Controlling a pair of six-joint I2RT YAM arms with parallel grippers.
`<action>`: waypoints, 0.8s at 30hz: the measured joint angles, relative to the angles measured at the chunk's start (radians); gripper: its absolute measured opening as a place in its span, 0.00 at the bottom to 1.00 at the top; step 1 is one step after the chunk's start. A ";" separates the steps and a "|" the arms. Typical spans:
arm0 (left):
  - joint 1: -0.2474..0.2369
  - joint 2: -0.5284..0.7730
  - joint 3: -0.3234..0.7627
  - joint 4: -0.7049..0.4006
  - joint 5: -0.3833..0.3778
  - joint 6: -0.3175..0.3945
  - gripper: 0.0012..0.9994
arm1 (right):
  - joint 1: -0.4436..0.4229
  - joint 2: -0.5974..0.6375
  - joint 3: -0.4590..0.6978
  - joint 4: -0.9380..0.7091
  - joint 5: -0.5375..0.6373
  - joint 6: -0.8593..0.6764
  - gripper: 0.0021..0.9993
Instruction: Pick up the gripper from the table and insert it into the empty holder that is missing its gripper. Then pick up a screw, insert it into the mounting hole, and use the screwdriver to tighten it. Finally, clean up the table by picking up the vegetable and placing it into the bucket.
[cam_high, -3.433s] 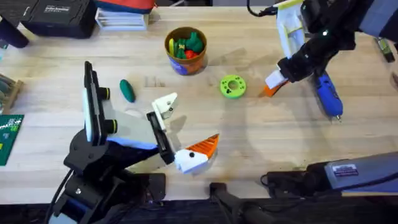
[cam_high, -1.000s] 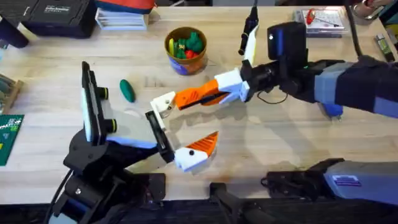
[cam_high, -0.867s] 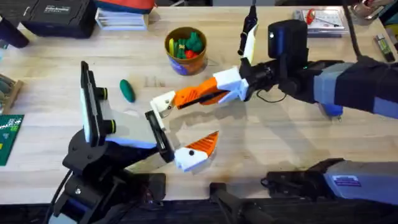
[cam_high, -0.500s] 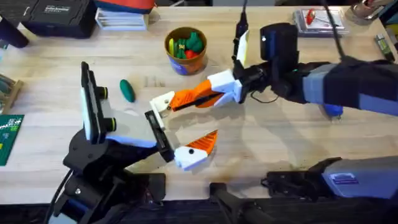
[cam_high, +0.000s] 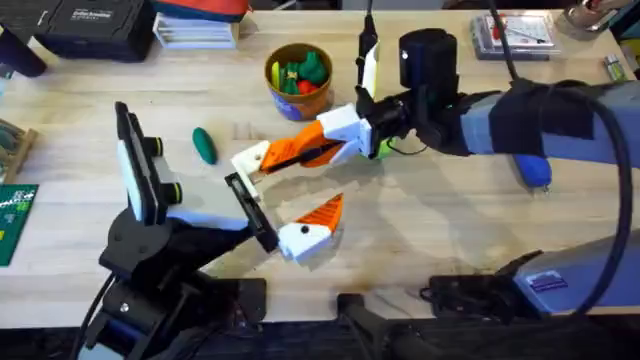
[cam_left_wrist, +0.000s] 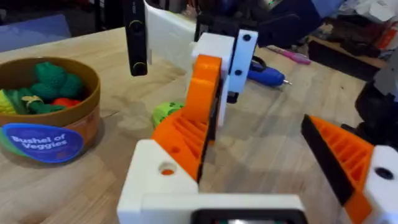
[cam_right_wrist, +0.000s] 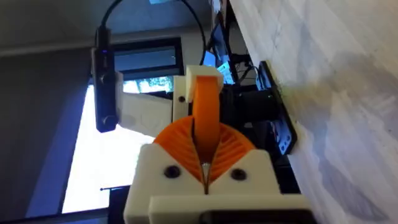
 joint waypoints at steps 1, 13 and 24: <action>0.002 0.000 0.000 0.000 -0.005 0.000 0.99 | 0.003 0.004 0.006 -0.001 0.002 0.001 0.00; 0.001 -0.001 0.000 0.002 -0.007 -0.003 0.99 | 0.065 0.022 0.025 -0.002 0.009 0.003 0.00; 0.001 0.000 0.000 0.001 -0.006 -0.006 0.99 | 0.062 0.022 0.025 -0.002 0.052 0.006 0.00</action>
